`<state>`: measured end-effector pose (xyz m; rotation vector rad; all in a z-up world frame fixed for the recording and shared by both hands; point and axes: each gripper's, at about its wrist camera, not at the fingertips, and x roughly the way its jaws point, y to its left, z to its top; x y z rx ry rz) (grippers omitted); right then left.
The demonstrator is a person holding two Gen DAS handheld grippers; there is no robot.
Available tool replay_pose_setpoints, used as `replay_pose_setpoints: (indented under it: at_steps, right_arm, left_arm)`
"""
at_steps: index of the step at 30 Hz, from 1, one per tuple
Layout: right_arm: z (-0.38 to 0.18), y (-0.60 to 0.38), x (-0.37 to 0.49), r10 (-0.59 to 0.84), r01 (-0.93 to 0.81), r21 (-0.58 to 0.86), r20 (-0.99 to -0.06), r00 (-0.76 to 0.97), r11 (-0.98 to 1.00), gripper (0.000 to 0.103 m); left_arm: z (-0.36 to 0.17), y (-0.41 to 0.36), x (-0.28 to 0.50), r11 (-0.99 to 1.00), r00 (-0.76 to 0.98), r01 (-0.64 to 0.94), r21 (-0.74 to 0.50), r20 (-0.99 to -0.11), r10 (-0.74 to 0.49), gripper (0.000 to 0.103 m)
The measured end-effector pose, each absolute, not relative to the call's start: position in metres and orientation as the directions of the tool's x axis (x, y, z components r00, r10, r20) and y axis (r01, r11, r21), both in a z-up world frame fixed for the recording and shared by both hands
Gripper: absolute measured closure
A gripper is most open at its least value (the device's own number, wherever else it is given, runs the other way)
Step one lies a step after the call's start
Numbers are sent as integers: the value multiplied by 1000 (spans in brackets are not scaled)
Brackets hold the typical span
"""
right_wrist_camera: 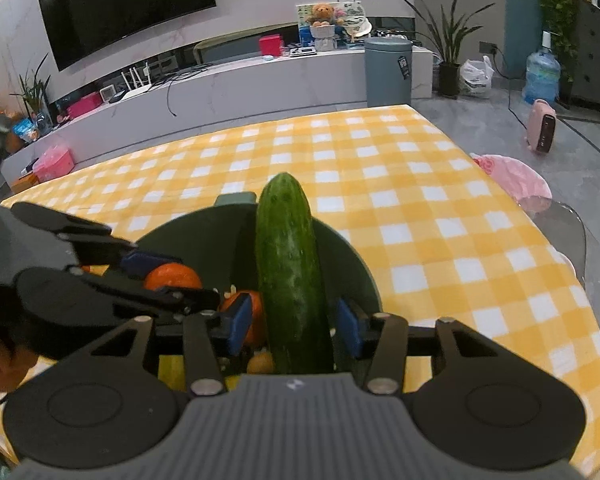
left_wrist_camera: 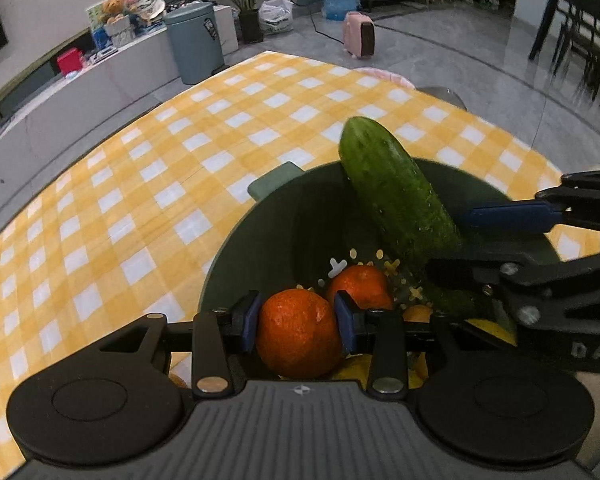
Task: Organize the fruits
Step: 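Carry the orange and cucumber over the green colander with both tools, then open both tools to drop the orange and cucumber into the colander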
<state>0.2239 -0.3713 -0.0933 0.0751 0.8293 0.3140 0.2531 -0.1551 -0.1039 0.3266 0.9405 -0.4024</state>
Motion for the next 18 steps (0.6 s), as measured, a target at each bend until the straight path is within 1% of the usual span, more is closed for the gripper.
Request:
replay_pose_setpoints:
  at_steps: [2,5,7,10,12,14,18]
  right_arm:
    - [-95,-372,221,303,-239,193,-713,632,952,58]
    - [-94,-370,216,306,-235,200,-710,634,951,54]
    - [-94,-370,213,306,-233,202,-709,635,951,53]
    - [-94,-371,210,309,-230,209,-708,635,951,53]
    - [-93,-370,209,308,-228,209,-711,632,951,53]
    - [-92,-371,207,309,-225,214,-713,630,951,53]
    - [-85,-370,201,312,-226,216,-706,636,950,49]
  left_arm:
    - [-105,-158,254,870,521,480,112,-835,-179,58]
    - [-106,-160,255,860,508,493,129,-846,-164,57]
    - [-106,-160,256,855,506,499,141,-849,-156,53]
    - [-106,-160,255,850,495,510,137,-854,-160,51]
    - [-105,-159,254,852,487,510,120,-857,-171,43]
    - [-102,-157,252,856,493,504,117,-853,-174,40]
    - [-92,-154,244,862,519,490,134,-839,-164,39]
